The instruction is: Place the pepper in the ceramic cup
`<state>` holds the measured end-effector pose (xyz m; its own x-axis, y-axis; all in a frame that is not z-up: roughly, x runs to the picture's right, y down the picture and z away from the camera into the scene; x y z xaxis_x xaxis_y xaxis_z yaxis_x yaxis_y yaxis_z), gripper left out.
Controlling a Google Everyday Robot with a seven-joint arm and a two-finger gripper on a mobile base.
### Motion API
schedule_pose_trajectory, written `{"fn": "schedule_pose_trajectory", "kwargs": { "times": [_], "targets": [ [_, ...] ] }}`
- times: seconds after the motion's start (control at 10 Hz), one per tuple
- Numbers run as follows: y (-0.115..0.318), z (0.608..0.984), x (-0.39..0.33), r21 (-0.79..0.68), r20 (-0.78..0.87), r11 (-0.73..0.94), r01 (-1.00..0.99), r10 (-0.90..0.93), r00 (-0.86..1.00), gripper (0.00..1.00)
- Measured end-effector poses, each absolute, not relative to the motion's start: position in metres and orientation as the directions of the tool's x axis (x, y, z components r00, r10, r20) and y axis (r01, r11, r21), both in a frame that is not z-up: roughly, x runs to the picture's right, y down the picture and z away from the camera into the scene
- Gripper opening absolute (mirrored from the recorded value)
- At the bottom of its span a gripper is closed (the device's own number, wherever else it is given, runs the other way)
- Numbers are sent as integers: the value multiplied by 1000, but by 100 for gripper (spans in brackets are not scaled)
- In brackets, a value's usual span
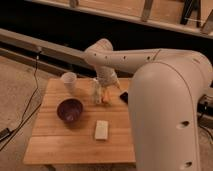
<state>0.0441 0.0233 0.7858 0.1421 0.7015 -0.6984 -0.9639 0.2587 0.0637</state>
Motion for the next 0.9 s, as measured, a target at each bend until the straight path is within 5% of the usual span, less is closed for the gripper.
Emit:
{"fn": "schedule_pose_trajectory", "kwargs": {
  "times": [0.9],
  "targets": [
    [0, 849, 58, -2, -606, 206, -979, 778, 165, 65]
  ]
}}
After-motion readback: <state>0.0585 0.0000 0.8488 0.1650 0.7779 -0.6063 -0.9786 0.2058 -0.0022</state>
